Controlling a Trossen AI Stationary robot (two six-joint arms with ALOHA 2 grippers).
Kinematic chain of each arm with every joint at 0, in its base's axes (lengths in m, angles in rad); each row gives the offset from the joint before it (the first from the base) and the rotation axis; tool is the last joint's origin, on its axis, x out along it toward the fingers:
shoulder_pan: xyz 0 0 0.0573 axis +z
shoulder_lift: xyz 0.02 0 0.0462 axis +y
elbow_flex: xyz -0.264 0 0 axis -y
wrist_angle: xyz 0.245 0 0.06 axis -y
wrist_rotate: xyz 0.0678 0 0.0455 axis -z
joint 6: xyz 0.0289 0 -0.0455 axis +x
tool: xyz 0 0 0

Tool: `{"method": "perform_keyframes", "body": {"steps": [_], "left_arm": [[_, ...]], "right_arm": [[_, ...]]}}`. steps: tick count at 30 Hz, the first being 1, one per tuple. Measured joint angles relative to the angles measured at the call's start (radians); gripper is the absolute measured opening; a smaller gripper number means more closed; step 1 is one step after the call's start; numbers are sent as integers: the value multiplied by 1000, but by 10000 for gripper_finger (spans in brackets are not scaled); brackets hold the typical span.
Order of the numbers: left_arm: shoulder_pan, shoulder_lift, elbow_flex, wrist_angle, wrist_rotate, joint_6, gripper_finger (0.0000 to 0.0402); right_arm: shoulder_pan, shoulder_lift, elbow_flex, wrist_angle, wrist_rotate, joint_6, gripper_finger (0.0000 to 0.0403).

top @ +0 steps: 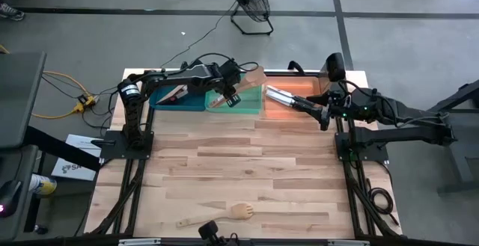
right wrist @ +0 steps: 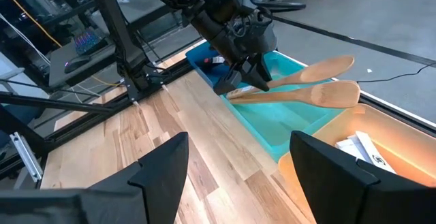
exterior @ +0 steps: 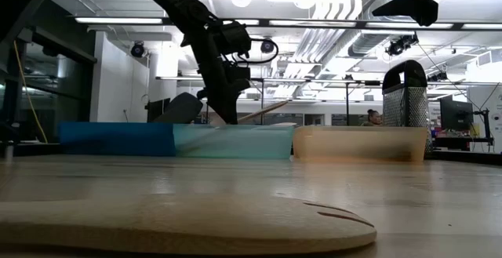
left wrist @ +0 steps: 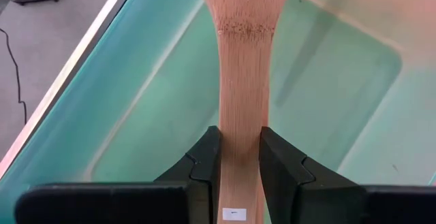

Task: Pick & Place Kitchen Items
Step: Put the serving spoon into the green bin

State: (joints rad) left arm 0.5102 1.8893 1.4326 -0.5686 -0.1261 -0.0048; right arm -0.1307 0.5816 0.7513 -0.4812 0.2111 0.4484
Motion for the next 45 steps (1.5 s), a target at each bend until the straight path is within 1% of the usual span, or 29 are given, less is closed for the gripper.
{"method": "perform_keyframes", "body": {"steps": [8,14,29,45], "left_arm": [[0,0,0,0,0,4,67],[0,0,-1,-1,-3,1,87],[0,15,-3,-5,30,2,87],[0,27,-2,0,27,16,88]], "right_arm": [[0,0,0,0,0,0,248],[0,0,0,0,0,0,248],[0,0,0,0,-4,0,248],[0,0,0,-1,-5,-4,248]]}}
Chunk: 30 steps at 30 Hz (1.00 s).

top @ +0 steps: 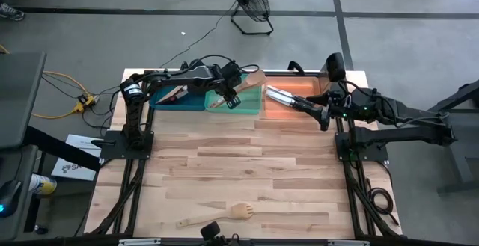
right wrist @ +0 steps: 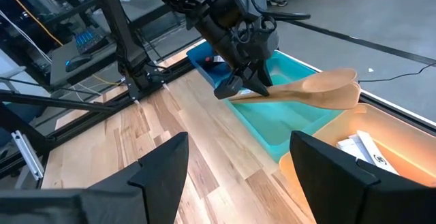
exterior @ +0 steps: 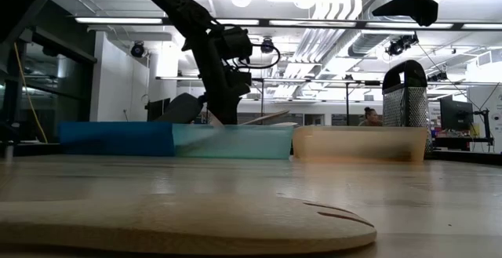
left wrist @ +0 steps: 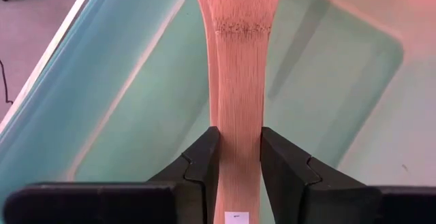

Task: Pick & Place Kitchen Items
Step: Put the serving spoon into the green bin

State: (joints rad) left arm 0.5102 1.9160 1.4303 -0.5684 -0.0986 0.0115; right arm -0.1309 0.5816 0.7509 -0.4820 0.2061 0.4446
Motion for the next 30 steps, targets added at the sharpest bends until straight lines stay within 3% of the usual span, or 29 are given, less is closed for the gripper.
{"method": "perform_keyframes", "body": {"steps": [4,14,23,30], "left_arm": [[0,0,0,-1,0,10,99],[1,1,-2,-19,-5,33,184],[-8,-61,48,-85,-19,3,189],[-85,-114,132,-213,-12,-20,189]], "right_arm": [[0,0,0,0,-7,0,248],[0,0,0,0,-7,3,248],[0,0,0,0,-26,3,248],[0,0,0,-1,-27,-3,248]]}}
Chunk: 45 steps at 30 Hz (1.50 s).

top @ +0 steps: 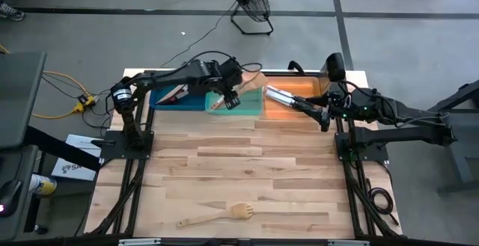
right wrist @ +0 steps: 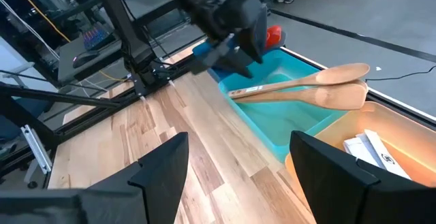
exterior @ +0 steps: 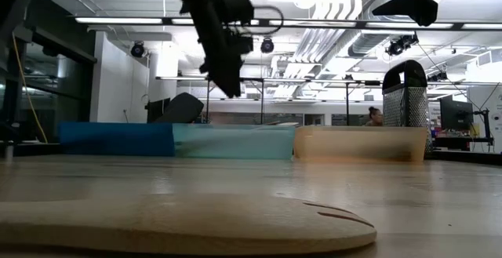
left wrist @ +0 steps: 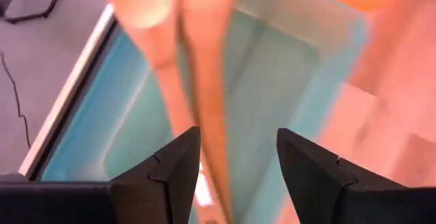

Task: Pick & Place Kitchen Items
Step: Put the serving spoon into the green bin

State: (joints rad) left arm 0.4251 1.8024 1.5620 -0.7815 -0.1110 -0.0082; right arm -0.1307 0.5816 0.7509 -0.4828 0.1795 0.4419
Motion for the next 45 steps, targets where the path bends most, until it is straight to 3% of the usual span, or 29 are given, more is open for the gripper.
{"method": "perform_keyframes", "body": {"steps": [11,18,29,37,45], "left_arm": [[-192,-68,30,-182,1,-47,189],[-337,-68,30,-298,29,-171,189],[-580,-67,30,-275,-1,-499,189],[-713,-66,30,-252,-86,-609,189],[-828,-66,5,-241,-96,-701,189]], "right_arm": [[0,0,0,0,-6,-1,248],[0,0,0,0,-26,-1,248],[0,0,0,0,-26,-2,248],[0,0,0,0,-26,-2,248],[0,0,0,0,-26,-2,248]]}}
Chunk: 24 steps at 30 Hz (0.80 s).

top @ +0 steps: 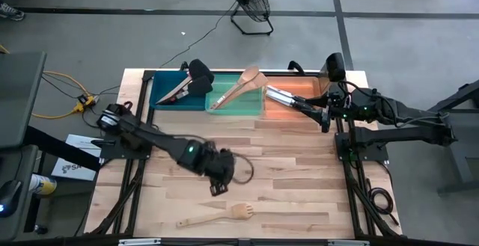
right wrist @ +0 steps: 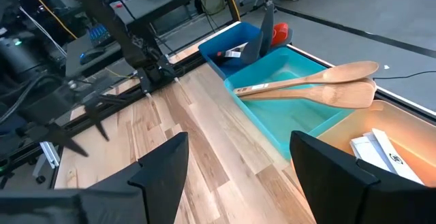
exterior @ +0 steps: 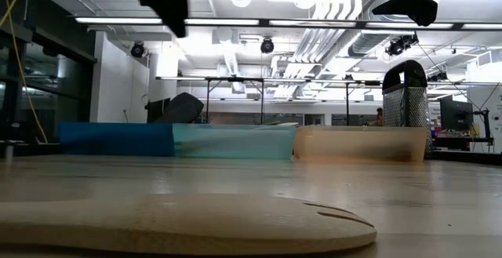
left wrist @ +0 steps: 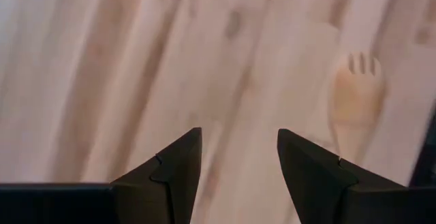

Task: Pick & Place Kitchen Items
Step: Put the serving spoon into the green bin

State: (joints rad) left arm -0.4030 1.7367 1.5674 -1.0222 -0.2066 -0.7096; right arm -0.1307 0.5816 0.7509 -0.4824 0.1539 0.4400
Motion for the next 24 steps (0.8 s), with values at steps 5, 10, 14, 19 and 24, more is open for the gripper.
{"method": "perform_keyframes", "body": {"steps": [5,10,14,19,24], "left_arm": [[-97,0,-57,59,21,-99,189],[-171,0,-105,113,41,-203,189],[-214,1,-145,157,76,-209,189],[-265,5,-160,161,101,-213,189],[-345,30,-164,159,81,-168,189]], "right_arm": [[0,0,0,0,0,0,248],[0,0,0,0,0,0,248],[0,0,0,0,0,0,248],[0,0,0,0,0,0,248],[0,0,0,0,0,0,248]]}}
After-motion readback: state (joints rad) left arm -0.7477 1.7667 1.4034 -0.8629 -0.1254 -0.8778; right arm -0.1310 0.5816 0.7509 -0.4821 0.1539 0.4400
